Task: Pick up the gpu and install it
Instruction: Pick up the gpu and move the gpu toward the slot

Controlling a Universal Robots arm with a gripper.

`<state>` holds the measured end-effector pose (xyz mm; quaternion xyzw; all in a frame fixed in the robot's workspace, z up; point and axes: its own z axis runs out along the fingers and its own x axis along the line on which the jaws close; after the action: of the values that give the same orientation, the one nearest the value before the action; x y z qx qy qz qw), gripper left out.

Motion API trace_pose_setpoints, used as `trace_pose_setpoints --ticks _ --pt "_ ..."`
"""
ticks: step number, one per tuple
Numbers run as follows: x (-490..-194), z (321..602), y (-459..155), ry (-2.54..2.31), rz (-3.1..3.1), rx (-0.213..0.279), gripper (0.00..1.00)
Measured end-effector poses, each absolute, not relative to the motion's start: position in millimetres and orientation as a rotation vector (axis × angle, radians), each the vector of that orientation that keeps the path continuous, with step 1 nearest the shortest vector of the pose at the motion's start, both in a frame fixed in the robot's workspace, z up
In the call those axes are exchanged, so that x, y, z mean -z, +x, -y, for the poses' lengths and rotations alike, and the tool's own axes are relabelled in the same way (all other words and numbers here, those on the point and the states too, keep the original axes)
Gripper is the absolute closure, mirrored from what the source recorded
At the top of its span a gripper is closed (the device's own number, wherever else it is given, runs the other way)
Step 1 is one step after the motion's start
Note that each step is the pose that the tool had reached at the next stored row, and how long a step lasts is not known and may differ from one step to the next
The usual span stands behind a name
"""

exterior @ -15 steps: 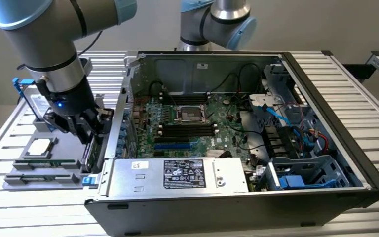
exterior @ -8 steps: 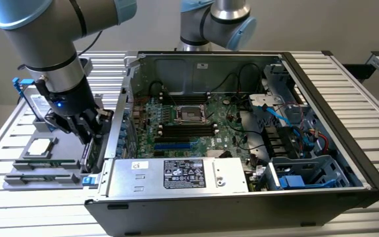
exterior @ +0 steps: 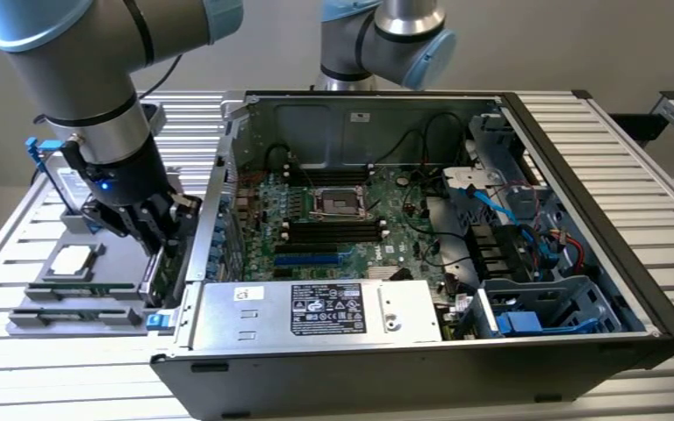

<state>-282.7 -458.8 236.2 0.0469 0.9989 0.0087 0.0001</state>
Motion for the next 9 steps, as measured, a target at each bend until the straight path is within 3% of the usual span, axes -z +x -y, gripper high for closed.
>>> trace_pose_setpoints --ticks 1,9 --pt "-236.2 458.8 -282.7 0.151 -3.138 -0.027 0.73" --pt "-236.2 458.7 -282.7 0.163 -3.135 -0.011 0.73"
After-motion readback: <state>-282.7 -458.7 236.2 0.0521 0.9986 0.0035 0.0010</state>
